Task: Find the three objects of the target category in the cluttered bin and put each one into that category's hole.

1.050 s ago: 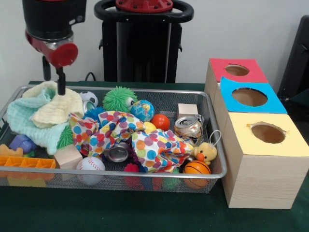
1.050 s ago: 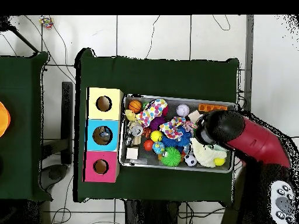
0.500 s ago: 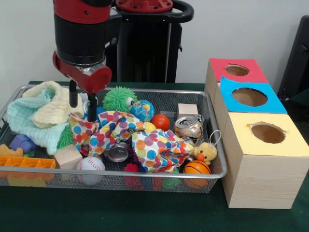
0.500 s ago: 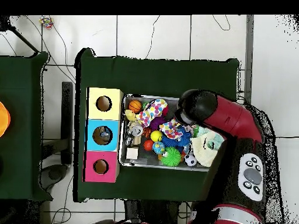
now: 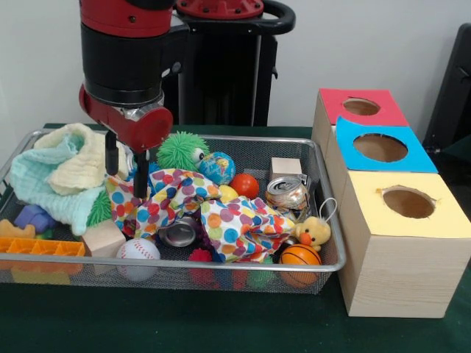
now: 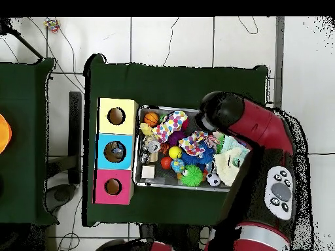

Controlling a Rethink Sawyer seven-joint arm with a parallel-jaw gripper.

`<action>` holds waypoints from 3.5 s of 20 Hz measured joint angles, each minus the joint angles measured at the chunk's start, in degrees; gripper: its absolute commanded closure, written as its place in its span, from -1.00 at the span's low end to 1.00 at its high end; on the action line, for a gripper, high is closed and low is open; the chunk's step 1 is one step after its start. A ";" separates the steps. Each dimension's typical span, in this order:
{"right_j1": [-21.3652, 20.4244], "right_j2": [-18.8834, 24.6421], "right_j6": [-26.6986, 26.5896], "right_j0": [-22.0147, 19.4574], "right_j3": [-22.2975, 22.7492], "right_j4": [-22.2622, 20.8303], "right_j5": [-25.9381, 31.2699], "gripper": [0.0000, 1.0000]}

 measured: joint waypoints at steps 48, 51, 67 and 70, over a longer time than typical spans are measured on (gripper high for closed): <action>7.64 -4.28 5.57 4.03 8.89 7.26 -16.04 -1.00; 7.71 -4.28 5.57 4.49 9.42 7.42 -16.04 -1.00; 7.76 -4.30 5.57 4.79 8.42 8.84 -13.07 -1.00; 7.90 -4.42 5.57 5.87 8.52 9.38 -13.06 1.00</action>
